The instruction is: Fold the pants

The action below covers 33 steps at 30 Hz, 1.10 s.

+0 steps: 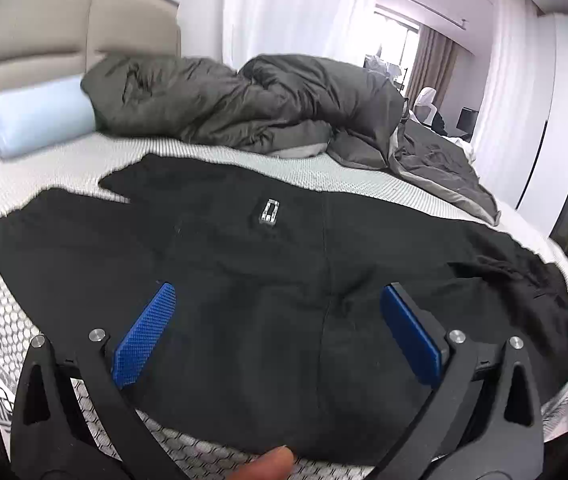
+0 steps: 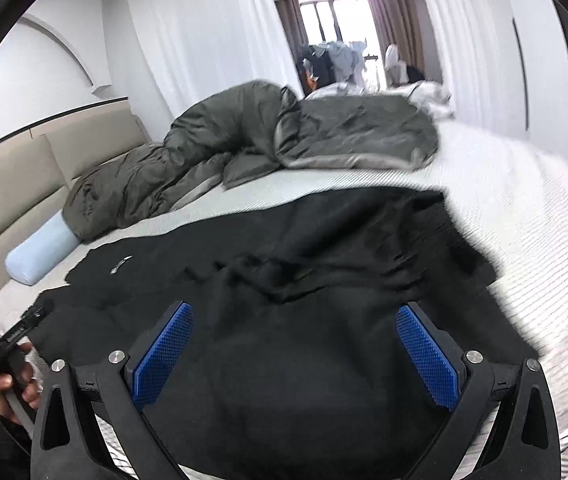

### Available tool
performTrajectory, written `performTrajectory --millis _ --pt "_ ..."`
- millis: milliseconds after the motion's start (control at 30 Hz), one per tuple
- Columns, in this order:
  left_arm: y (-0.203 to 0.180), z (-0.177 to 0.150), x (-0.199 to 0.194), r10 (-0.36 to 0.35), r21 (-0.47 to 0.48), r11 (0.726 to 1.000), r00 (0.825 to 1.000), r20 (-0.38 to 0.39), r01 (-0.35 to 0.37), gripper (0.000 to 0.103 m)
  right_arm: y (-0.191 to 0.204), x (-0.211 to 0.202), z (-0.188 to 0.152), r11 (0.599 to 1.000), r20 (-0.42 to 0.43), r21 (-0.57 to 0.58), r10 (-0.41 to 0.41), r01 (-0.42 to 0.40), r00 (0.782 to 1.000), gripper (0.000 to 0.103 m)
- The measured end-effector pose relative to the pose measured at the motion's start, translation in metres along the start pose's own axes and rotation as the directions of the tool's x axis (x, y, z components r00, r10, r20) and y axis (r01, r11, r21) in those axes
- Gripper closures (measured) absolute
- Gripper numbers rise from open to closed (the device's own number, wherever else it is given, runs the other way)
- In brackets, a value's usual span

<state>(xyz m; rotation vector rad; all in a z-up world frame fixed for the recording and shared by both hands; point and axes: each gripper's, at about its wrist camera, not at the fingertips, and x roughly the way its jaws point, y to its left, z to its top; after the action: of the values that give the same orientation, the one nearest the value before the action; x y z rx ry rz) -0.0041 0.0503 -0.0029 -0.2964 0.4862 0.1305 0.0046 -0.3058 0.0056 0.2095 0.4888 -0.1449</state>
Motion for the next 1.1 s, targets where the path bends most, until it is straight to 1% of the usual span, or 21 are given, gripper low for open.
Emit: performTrajectory --millis 33,167,233,267,367,433,500,533,567,633,700,733,800,833,867,933,967,1000,1033,1067,1100 --pt "0.007 0.002 -0.001 -0.010 -0.020 1.000 1.000 -0.013 0.010 0.001 -0.007 -0.007 0.004 1.000 0.000 -0.006 -0.012 0.012 1.000 0.000" --pt "0.032 0.012 -0.006 0.009 -0.095 0.995 1.000 -0.019 -0.011 0.001 -0.042 -0.028 0.015 0.996 0.005 -0.005 -0.089 0.089 0.996 0.000" --pt "0.049 0.019 -0.010 0.017 -0.141 0.990 1.000 -0.026 -0.020 0.001 -0.058 -0.034 0.013 0.993 -0.012 0.013 -0.115 0.115 0.993 0.000" --pt "0.056 0.021 -0.010 0.024 -0.153 0.988 0.999 -0.031 -0.028 0.001 -0.067 -0.036 0.008 0.993 -0.021 0.037 -0.114 0.115 0.993 0.000" --pt "0.080 0.027 -0.013 0.040 -0.204 0.978 0.998 -0.058 -0.051 0.001 -0.085 -0.035 -0.011 0.993 -0.064 0.094 -0.071 0.077 0.995 0.000" --pt "0.101 0.029 -0.015 0.028 -0.261 0.964 0.997 -0.069 -0.045 0.001 -0.091 -0.031 -0.024 0.989 -0.086 0.112 -0.087 0.097 0.992 0.000" --pt "0.116 0.028 -0.017 0.036 -0.292 0.955 0.997 -0.074 -0.056 0.001 -0.101 -0.027 -0.039 0.980 -0.102 0.171 -0.080 0.096 0.992 0.000" --pt "0.125 0.028 -0.017 0.049 -0.301 0.951 0.996 -0.080 -0.071 0.001 -0.107 -0.026 -0.044 0.973 -0.097 0.216 -0.060 0.080 0.993 0.000" --pt "0.132 0.027 -0.017 0.058 -0.308 0.948 0.995 -0.087 -0.082 0.001 -0.117 -0.025 -0.050 0.958 -0.093 0.281 -0.029 0.054 0.995 0.000" --pt "0.142 0.024 -0.015 0.067 -0.325 0.941 0.993 -0.100 -0.097 0.001 -0.132 -0.019 -0.056 0.928 -0.094 0.372 0.011 0.025 0.995 0.000" --pt "0.148 0.022 -0.014 0.068 -0.339 0.935 0.992 -0.109 -0.101 0.001 -0.147 -0.012 -0.061 0.899 -0.085 0.439 0.038 0.003 0.996 0.002" --pt "0.151 0.021 -0.012 0.072 -0.342 0.934 0.991 -0.116 -0.108 0.001 -0.154 -0.009 -0.061 0.888 -0.063 0.460 0.061 -0.026 0.996 0.008" --pt "0.154 0.020 -0.010 0.078 -0.339 0.933 0.989 -0.123 -0.116 0.001 -0.158 -0.004 -0.055 0.885 -0.029 0.460 0.094 -0.070 0.995 0.023" --pt "0.154 0.020 -0.008 0.081 -0.337 0.934 0.988 -0.128 -0.120 0.001 -0.158 -0.001 -0.051 0.888 -0.020 0.454 0.097 -0.078 0.995 0.045" --pt "0.153 0.021 -0.005 0.084 -0.336 0.934 0.988 -0.131 -0.124 0.001 -0.157 0.003 -0.045 0.895 -0.038 0.444 0.060 -0.037 0.997 0.070" --pt "0.153 0.023 -0.001 0.097 -0.339 0.931 0.986 -0.138 -0.139 0.001 -0.155 0.008 -0.038 0.911 -0.083 0.412 0.021 0.015 0.996 0.085" --pt "0.155 0.023 -0.001 0.103 -0.344 0.928 0.985 -0.140 -0.146 0.001 -0.155 0.004 -0.034 0.918 -0.080 0.395 0.005 0.027 0.997 0.086" --pt "0.159 0.022 -0.001 0.108 -0.351 0.924 0.984 -0.142 -0.152 0.001 -0.158 -0.008 -0.032 0.923 -0.053 0.380 -0.048 0.065 0.997 0.086" --pt "0.160 0.021 -0.003 0.113 -0.357 0.920 0.983 -0.146 -0.159 0.001 -0.166 -0.020 -0.034 0.912 -0.031 0.397 -0.095 0.100 0.995 0.086" --pt "0.164 0.021 -0.003 0.120 -0.364 0.916 0.981 -0.150 -0.168 0.001 -0.181 -0.029 -0.043 0.887 -0.039 0.445 -0.122 0.126 0.992 0.086" --pt "0.168 0.020 -0.003 0.126 -0.369 0.912 0.980 -0.154 -0.176 0.001 -0.191 -0.030 -0.050 0.870 -0.067 0.470 -0.136 0.151 0.988 0.086"
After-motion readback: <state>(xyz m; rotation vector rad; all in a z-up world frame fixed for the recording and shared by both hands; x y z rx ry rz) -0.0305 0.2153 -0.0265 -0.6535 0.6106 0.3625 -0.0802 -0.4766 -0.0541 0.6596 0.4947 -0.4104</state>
